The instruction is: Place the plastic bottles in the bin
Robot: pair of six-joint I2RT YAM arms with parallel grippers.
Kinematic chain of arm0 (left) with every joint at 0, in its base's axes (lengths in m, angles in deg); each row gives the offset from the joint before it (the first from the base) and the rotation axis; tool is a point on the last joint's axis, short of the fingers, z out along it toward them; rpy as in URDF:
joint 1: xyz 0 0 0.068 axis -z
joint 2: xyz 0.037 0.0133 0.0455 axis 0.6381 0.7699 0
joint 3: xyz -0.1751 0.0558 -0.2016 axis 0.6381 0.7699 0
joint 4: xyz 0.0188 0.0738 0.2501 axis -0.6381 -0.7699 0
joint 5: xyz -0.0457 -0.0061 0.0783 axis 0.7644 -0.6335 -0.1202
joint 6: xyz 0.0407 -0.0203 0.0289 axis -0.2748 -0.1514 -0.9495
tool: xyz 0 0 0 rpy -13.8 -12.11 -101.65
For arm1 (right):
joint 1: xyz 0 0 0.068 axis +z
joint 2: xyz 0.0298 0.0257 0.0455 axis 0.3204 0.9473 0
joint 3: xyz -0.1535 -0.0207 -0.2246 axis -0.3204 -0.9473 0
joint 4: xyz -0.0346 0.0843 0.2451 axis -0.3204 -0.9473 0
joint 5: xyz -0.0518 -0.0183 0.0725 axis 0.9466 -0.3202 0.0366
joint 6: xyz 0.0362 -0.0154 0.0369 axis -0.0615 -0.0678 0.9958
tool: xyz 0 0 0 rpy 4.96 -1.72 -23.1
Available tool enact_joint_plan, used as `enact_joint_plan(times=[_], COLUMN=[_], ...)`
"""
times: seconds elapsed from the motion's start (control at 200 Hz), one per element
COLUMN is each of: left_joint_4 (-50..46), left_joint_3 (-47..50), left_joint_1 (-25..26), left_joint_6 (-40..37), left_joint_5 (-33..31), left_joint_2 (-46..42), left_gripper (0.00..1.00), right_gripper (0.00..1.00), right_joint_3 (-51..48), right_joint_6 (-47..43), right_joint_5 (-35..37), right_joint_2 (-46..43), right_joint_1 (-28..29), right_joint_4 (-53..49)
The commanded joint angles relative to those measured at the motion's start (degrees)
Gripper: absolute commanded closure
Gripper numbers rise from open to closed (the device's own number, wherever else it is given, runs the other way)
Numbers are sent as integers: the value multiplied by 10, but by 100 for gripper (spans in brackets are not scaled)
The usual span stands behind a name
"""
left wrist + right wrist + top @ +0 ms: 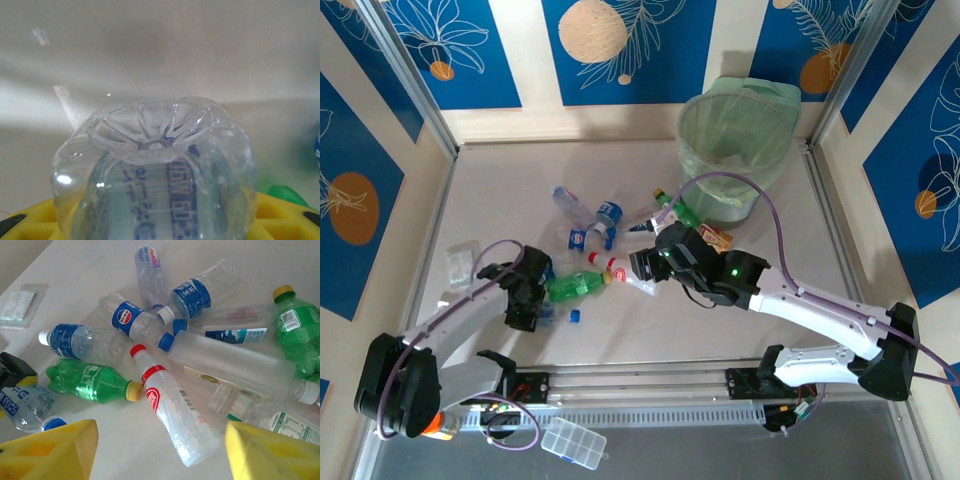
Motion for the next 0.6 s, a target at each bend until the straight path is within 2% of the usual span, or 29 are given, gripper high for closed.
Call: enact_joint_plan(times=[0.0, 0.16, 0.325, 0.515, 0.595], left_joint_4=[-61, -108, -127, -92, -54], left_joint_3=[-15, -48, -83, -165, -184], left_joint_1=[-8, -7, -8, -7, -7], left_joint_6=[-29, -61, -104, -258, -322], left_joint_5=[-19, -26, -14, -52, -38], left_joint_2=[-44, -86, -107, -117, -119], left_gripper=[50, 51, 55, 56, 55], right_gripper=[31, 30, 31, 32, 32], right_joint_3=[28, 40, 52, 55, 51], right_joint_6=[-3, -13, -58, -58, -49], right_joint_5=[-2, 7, -85, -153, -199], right_joint_2=[-2, -3, -13, -38, -49], right_joint_1=[3, 6, -1, -33, -61], right_joint_4=[6, 7, 9, 9, 14])
